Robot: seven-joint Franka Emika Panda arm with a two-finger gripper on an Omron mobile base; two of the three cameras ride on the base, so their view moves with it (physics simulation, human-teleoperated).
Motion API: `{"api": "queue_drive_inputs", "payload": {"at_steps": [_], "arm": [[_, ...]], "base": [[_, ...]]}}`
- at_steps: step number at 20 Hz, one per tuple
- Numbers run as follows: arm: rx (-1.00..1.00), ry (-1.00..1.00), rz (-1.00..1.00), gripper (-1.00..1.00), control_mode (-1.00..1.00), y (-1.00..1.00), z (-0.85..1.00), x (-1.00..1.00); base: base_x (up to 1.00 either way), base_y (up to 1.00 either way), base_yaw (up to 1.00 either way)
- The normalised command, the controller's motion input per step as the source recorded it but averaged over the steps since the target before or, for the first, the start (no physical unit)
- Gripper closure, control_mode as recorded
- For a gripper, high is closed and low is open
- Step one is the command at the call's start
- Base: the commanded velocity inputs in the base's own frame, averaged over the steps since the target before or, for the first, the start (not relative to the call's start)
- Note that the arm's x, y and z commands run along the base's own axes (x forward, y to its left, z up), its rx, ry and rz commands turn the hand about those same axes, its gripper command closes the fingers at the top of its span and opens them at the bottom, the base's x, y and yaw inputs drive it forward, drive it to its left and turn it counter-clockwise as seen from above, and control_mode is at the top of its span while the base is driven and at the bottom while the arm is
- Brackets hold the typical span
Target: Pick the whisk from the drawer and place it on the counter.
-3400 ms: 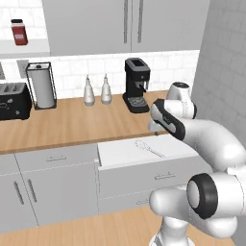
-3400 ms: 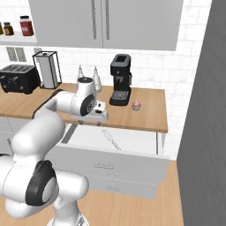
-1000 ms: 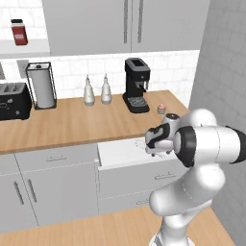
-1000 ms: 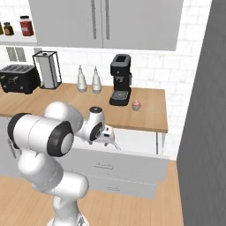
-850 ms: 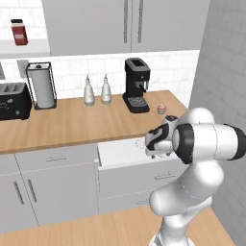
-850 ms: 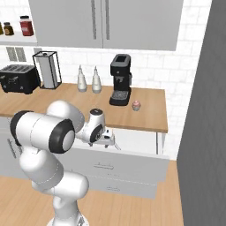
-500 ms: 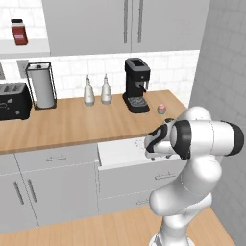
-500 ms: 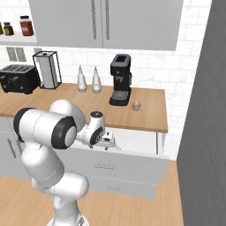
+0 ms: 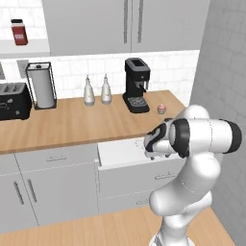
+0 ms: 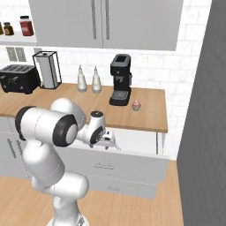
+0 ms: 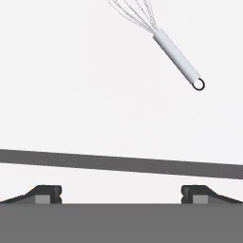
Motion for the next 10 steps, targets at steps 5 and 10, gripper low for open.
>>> {"api": "queue_drive_inputs", "payload": {"at_steps": [5,10], "arm": [[0.00,0.00,0.00,-1.00,-1.00,0.00,0.00,0.36],[0.00,0.00,0.00,-1.00,-1.00,0.00,-0.05,0.34]], "base": [[0.00,0.00,0.00],[0.00,0.00,0.00]]}}
